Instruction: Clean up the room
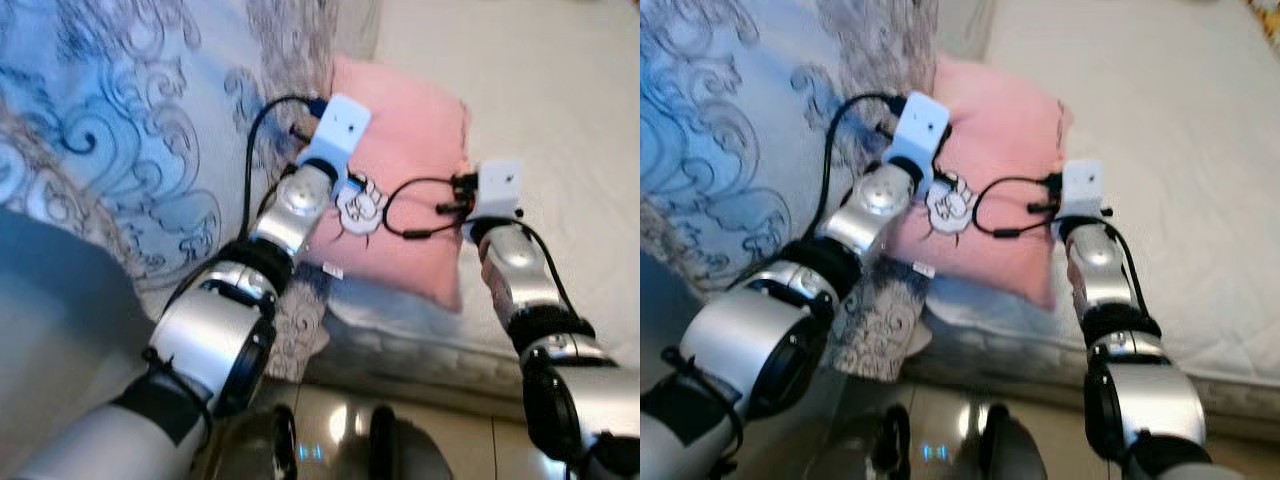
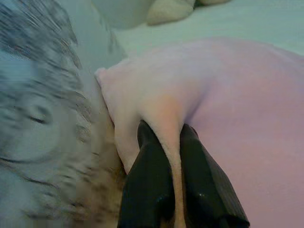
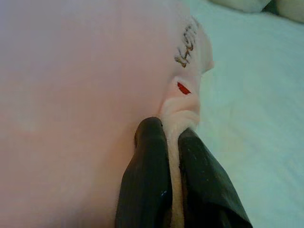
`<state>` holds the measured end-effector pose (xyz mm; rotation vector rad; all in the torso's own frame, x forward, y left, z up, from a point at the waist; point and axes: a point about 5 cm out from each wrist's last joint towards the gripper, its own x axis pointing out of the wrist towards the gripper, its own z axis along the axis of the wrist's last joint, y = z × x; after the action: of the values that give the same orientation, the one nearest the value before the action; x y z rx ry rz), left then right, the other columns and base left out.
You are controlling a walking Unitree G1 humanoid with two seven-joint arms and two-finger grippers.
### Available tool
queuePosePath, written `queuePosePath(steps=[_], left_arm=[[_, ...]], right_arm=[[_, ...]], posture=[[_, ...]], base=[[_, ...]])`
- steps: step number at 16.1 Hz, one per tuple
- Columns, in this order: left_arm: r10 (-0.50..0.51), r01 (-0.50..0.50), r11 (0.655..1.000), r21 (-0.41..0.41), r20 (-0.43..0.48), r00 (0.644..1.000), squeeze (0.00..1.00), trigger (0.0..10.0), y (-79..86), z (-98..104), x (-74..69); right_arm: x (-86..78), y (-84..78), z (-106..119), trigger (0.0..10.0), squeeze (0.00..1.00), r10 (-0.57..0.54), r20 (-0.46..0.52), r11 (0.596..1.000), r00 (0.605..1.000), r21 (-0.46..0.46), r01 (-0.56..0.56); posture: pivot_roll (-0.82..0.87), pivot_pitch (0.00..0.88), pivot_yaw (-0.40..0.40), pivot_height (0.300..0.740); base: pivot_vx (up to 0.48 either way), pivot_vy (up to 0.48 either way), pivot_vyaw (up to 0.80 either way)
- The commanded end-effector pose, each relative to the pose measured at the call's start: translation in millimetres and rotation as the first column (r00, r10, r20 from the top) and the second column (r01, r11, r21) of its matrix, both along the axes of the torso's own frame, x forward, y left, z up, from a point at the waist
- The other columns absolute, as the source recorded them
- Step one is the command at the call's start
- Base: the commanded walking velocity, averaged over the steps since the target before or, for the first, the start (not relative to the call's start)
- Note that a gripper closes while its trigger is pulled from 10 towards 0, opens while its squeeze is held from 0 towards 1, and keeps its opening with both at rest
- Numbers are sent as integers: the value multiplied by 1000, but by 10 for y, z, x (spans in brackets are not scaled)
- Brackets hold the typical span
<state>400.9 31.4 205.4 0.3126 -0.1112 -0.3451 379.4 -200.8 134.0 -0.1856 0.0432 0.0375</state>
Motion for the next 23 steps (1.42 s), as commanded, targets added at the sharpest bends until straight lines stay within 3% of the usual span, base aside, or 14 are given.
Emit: queuePosePath(steps=[1,4,5,6,7,11,17,20,21,22,23], left_arm=[[34,-33,999,-15,26,999,0,10000,41,41,17],[27,-27,1000,-9,-18,999,0,10000,33,-82,-8],[20,-20,1000,-13,-31,999,541,10000,36,-110,-14],[18,-19,1000,-14,-34,999,1000,10000,43,-117,-14],[19,-19,1000,-16,-31,999,1000,10000,48,-103,-9],[28,-28,999,-22,0,1000,1000,10000,85,3,25],[36,-29,996,-85,85,996,1000,10000,133,250,66],[128,-107,989,-102,235,964,1000,10000,375,547,111],[128,-107,989,-102,235,964,1000,10000,375,547,111],[172,-148,984,-102,310,935,1000,10000,525,651,104],[176,-150,983,-104,317,932,1000,10000,543,656,101]], right_arm=[[-50,-148,-93,10000,0,-45,-43,998,998,-38,44],[-81,-137,-194,10000,0,-55,-84,998,995,-44,52],[-79,-131,-203,10000,0,-65,-86,998,994,-34,62],[-76,-131,-204,10000,722,-77,-86,997,993,-25,75],[-74,-126,-205,10000,1000,-78,-85,997,993,-22,77],[-57,-92,-189,10000,1000,-92,-76,995,993,24,94],[-9,-56,-18,10000,1000,-121,40,991,992,60,118],[-87,-42,-3,10000,1000,-115,131,991,985,84,104],[-87,-42,-3,10000,1000,-115,131,991,985,84,104],[-182,-92,-98,10000,1000,-145,140,987,979,87,134],[-202,-105,-125,10000,1000,-155,137,986,978,89,144]], posture=[[52,382,-1,740],[50,390,-1,740],[48,390,-1,740],[47,391,0,740],[47,391,0,740],[53,380,0,740],[51,331,0,740],[44,296,2,740],[44,296,2,740],[36,246,-7,740],[37,239,-9,740]], base=[[0,0,0],[0,0,0],[0,0,0],[0,0,0],[0,0,0],[0,0,0],[0,0,0],[0,0,0],[0,0,0],[0,0,0],[0,0,0]])
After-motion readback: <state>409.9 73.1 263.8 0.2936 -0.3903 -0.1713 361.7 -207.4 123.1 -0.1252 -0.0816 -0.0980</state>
